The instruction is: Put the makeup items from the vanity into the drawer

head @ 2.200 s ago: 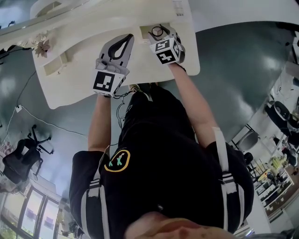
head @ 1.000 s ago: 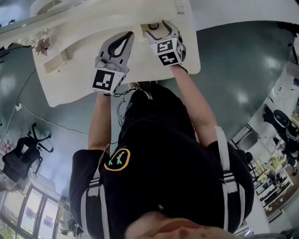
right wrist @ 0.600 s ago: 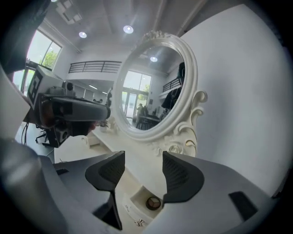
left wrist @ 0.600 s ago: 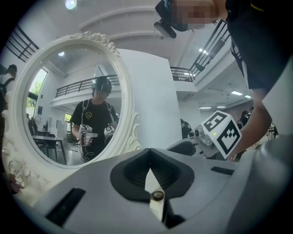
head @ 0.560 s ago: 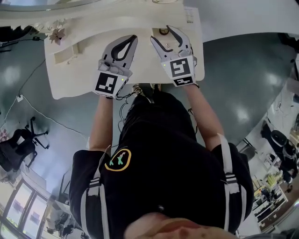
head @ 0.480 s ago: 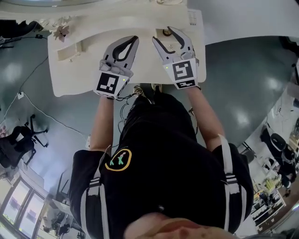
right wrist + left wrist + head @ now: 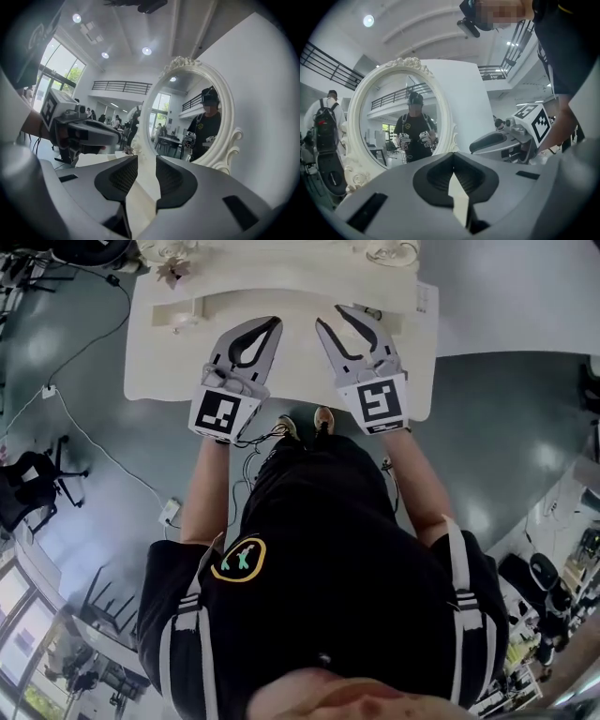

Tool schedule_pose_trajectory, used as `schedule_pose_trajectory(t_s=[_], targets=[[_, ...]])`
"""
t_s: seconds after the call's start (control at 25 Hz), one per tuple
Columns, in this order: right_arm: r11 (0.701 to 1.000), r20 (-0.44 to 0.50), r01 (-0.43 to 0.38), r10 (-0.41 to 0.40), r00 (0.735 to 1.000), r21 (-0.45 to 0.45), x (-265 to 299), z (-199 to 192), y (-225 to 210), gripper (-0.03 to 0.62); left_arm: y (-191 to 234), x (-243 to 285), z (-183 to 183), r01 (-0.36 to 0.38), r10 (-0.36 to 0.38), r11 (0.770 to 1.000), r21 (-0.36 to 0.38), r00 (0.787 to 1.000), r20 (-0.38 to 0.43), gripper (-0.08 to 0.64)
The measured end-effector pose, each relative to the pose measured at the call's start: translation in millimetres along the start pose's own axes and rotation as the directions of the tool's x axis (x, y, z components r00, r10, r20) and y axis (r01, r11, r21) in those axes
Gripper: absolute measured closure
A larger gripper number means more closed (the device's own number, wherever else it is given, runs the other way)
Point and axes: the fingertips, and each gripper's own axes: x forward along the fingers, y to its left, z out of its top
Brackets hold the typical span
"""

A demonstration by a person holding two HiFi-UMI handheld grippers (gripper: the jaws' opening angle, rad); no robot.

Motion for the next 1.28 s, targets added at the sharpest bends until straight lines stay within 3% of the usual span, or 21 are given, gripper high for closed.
schedule_pose_trajectory(t_s=[0.12,0.2,0.28,0.44,0.6,0.92,1.28], targets=[[0.999,0.047,-0.031,0.032,0.998,-0.019,0,18,19,0.503,10,-23,-2,-0.036,0.037,0.998,0.045,0.999,-0.007,0.541],[0.997,0.098,-0.057,0.061,0.993,-0.047,1,33,29,0.569,14,-35,3,-0.061,0.061,0.997,0.039,0.998,0.001,0.541],[0.993,0.171,-0.101,0.109,0.979,-0.053,3,50,41,0.571,17,-46,8,-0.086,0.086,0.996,0.014,0.996,0.006,0.541],[0.975,0.266,-0.221,0.206,0.942,0.029,5,69,70,0.571,26,-69,9,-0.122,0.122,0.993,0.008,0.993,0.008,0.541],[0.963,0.286,-0.27,0.251,0.925,0.027,11,73,94,0.571,31,-88,9,-0.137,0.137,0.991,0.005,0.991,0.014,0.541],[0.956,0.304,-0.292,0.279,0.911,-0.001,10,85,98,0.572,28,-90,23,-0.151,0.151,0.988,0.007,0.988,0.024,0.541],[0.959,0.289,-0.285,0.272,0.918,0.0,13,78,97,0.572,29,-89,28,-0.147,0.147,0.989,0.004,0.989,0.03,0.541]])
